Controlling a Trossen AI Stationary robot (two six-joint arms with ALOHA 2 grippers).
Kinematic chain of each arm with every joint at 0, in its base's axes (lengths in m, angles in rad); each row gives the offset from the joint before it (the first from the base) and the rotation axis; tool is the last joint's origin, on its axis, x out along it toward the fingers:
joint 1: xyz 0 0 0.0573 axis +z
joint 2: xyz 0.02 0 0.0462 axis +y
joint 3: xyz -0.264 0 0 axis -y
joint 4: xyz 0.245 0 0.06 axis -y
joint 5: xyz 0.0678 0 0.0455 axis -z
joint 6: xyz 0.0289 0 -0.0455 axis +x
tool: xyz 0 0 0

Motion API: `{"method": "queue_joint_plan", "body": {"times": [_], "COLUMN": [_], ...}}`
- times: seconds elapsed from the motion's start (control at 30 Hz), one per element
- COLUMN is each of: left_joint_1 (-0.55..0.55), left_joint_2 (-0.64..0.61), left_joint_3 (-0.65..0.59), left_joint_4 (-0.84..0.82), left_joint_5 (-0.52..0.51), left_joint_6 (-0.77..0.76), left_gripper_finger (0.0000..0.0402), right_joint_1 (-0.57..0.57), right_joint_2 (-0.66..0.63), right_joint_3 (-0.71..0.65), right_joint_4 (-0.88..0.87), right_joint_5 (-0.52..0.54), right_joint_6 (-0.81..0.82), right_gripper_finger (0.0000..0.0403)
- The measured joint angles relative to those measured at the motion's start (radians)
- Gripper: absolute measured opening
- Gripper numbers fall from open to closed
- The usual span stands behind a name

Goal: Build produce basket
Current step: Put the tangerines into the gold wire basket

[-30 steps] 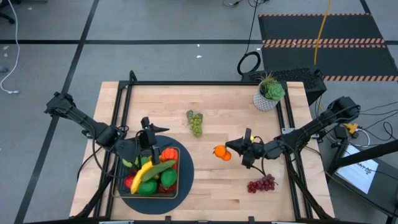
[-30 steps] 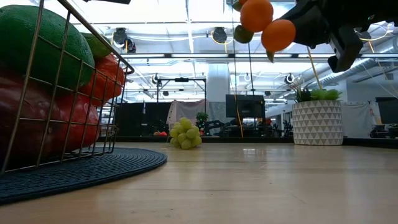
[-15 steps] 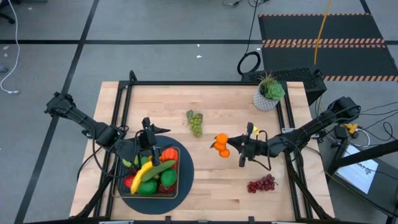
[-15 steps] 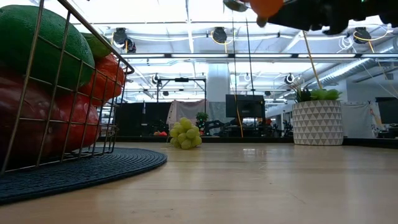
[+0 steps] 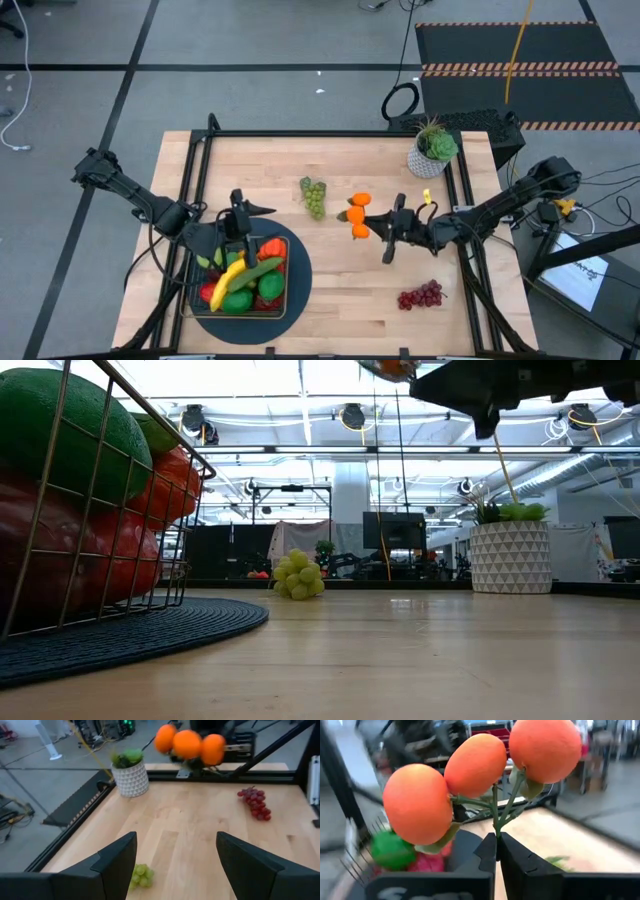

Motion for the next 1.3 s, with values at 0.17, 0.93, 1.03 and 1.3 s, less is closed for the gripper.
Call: {"method": "queue_joint_plan", "body": {"times": [0.17, 0.93, 1.03, 1.3], "left_joint_1": [0.003, 0.234, 0.260, 0.286], "left_joint_2": [0.044, 0.421, 0.458, 0.488], "left_joint_3": [0.000, 0.000, 0.000, 0.000], "left_joint_4": [0.100, 0.851, 0.886, 0.915], "left_joint_5": [0.028, 0.468, 0.471, 0.524], "left_joint_6": [0.072, 0.107, 0.090, 0.133], "left_gripper_finger": [0.0273, 0.0273, 0.0273, 0.0273], "right_joint_1": [-0.038, -0.073, -0.079, -0.082], "right_joint_2": [0.001, 0.274, 0.322, 0.361], "right_joint_3": [0.000, 0.032, 0.079, 0.140], "right_joint_4": [0.016, 0.491, 0.495, 0.479], "right_joint_5": [0.000, -0.317, -0.353, -0.369], "right_joint_6": [0.309, 0.187, 0.171, 0.166], "right_gripper_finger": [0.0006, 0.0006, 0.0006, 0.0006]}}
